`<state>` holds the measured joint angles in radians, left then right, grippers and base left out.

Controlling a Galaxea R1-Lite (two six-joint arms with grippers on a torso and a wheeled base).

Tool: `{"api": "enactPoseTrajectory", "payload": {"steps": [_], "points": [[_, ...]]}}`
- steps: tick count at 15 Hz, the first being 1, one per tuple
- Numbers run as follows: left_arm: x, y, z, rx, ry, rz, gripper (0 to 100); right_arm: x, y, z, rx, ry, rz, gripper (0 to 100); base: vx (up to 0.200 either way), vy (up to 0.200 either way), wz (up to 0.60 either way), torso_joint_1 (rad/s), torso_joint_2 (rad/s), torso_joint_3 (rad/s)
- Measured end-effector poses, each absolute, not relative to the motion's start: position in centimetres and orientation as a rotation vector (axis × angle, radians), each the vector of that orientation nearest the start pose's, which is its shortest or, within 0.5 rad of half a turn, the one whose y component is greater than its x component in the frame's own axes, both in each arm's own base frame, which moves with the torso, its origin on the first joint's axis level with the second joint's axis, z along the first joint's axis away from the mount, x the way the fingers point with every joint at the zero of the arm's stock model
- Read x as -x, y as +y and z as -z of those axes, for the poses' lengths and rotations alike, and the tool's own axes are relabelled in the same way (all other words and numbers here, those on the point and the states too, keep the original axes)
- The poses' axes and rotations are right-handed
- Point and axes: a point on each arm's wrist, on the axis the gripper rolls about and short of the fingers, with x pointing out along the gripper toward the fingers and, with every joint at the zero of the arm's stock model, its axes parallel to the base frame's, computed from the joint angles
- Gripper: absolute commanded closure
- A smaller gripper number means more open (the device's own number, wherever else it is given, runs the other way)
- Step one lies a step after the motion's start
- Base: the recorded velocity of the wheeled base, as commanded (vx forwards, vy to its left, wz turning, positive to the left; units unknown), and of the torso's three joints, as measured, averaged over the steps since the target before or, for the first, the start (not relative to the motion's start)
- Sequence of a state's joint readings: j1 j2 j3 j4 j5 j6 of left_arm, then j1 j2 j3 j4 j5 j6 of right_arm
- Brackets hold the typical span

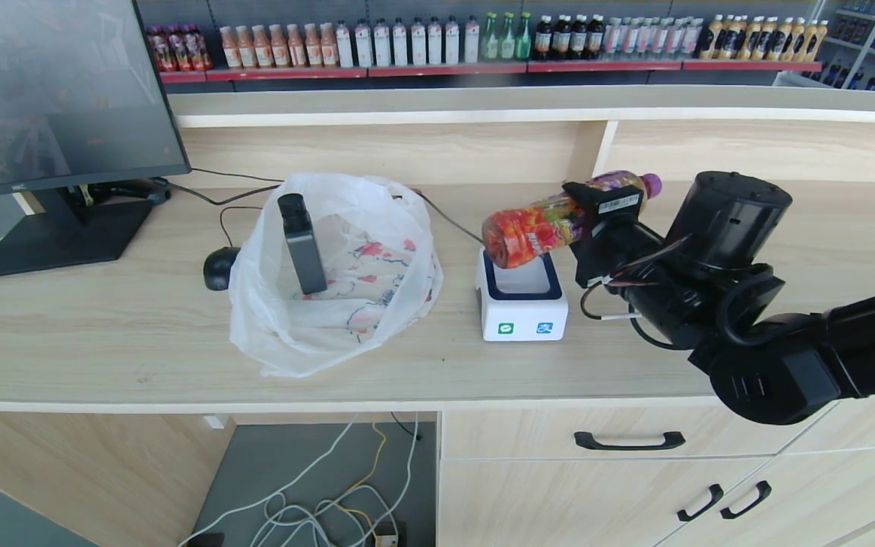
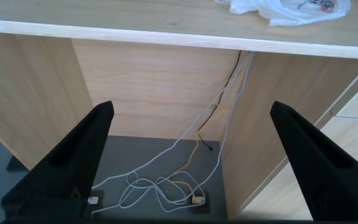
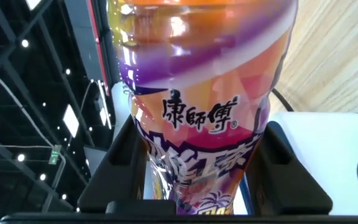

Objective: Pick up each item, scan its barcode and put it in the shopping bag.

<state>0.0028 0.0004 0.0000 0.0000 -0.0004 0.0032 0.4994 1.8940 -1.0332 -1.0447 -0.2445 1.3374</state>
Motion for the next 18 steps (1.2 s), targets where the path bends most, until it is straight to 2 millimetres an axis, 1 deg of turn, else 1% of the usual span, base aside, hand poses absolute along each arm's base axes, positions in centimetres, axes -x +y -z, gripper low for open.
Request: {"api": "enactPoseTrajectory", "payload": {"steps": [5,9,13,18], "points": [[2.3,0.0,-7.5,-0.003,0.000,-0.002,0,-31.1,16.5,-24.7,-1.258,-0.055,-0.395,100,0.000,0.000,0.00,0.000,0.00,0.000],[2.3,0.0,-7.5,-0.003,0.000,-0.002,0,-30.0,16.1,-26.4,-1.155,-0.110,-0.428,100,0.000,0.000,0.00,0.000,0.00,0.000],[2.3,0.0,-7.5,-0.003,0.000,-0.002,0,-28.9,15.4,-27.9,-0.947,-0.194,-0.423,100,0.000,0.000,0.00,0.000,0.00,0.000],[2.3,0.0,-7.5,-0.006,0.000,-0.001,0,-27.3,15.1,-29.5,-0.632,-0.300,-0.401,100,0.000,0.000,0.00,0.000,0.00,0.000]]}}
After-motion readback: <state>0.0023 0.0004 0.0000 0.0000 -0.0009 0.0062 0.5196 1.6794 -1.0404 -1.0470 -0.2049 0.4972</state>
